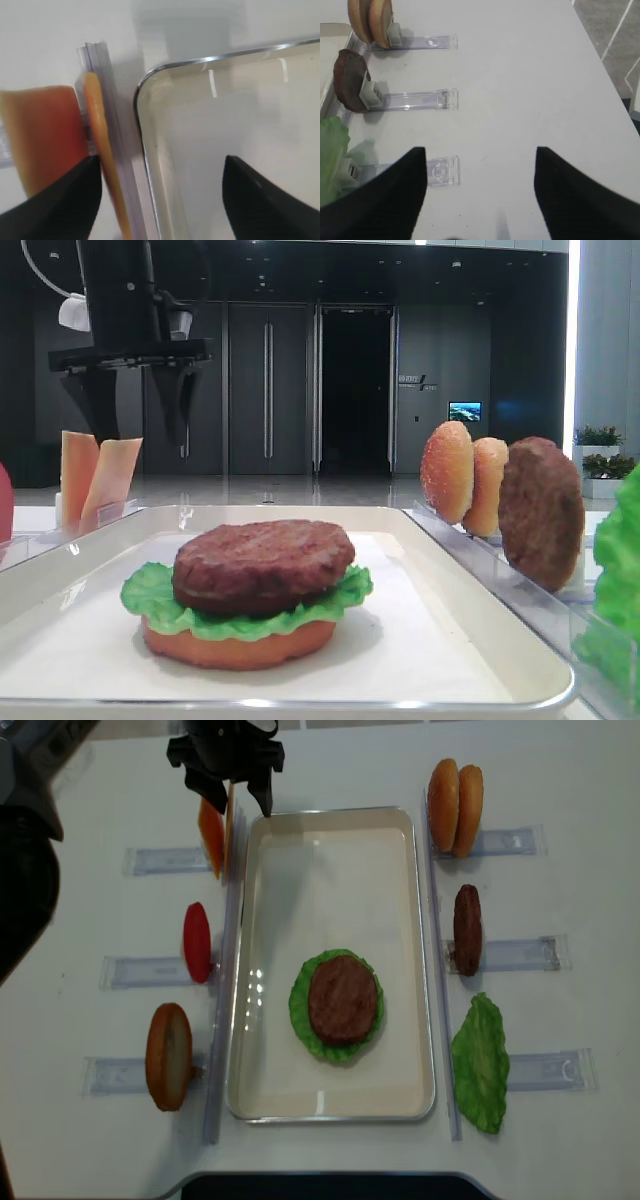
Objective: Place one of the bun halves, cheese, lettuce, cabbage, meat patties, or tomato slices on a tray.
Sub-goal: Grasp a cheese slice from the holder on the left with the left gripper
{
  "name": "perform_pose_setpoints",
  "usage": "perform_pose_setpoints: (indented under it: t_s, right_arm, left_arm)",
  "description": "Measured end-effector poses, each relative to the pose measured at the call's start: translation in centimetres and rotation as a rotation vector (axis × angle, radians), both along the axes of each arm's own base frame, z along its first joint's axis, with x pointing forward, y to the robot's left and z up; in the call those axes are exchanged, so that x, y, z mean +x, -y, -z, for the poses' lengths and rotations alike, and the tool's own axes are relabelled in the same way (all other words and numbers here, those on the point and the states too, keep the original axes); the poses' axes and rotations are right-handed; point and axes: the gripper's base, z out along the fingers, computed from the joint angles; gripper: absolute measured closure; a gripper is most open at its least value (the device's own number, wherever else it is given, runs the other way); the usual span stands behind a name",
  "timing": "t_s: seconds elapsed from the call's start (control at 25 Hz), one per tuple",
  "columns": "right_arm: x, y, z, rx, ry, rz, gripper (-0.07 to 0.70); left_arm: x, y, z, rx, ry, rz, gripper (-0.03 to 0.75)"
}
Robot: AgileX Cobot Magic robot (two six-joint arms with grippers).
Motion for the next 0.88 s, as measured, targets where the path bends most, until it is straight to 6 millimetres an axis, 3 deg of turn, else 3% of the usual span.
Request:
perform_pose_setpoints:
  t_s: [0.52,0.88]
  right_arm:
    - [0.0,0.0,0.0,0.000,0.000,0.000,0.161]
    - [0.0,0.0,0.0,0.000,0.000,0.000,0.161]
  left_arm:
    - [0.2,-0.5,0.1,0.065,0.018,0.011,0.151]
    - [0.5,-0.5,1.8,0.082,-0.024,0.012,0.190]
